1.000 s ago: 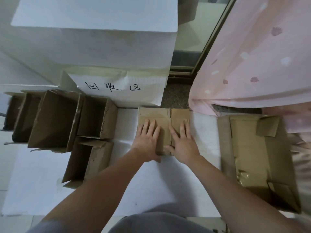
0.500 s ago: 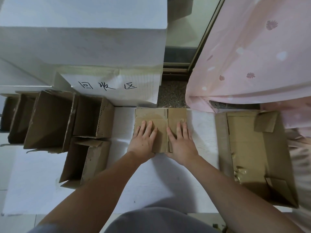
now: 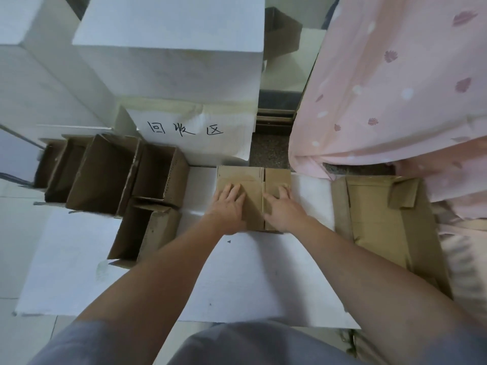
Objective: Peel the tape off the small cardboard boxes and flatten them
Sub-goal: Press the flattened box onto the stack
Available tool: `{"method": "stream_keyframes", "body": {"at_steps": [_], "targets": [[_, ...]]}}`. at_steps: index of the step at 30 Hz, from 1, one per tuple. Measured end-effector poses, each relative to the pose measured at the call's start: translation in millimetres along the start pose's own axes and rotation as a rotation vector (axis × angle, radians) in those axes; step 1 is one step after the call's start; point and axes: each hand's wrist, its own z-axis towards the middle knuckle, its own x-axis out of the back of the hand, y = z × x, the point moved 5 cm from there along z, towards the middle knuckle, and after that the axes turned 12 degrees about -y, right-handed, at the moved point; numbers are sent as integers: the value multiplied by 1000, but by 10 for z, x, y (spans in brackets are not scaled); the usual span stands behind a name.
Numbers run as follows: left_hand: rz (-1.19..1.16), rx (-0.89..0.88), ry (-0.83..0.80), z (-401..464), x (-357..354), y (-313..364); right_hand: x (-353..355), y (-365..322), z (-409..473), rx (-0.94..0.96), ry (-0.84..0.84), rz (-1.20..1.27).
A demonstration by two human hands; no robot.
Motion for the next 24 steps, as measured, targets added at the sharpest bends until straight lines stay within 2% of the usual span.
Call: {"method": "stream_keyframes", "body": {"at_steps": [5,11,18,24], "targets": [[-86,-11,81,-408,-23,41,46,-125,-300,60,28,-66],[-152,6,205,-1103,-109,-69,165,-574,-830,293,89,-179],[-162,130,344,-1957,-119,-552,212,-1425,-1123,465,106,-265],[-136,177,430,-2450,-226,-966,113,-2007,-1208,515,128,-386]]}}
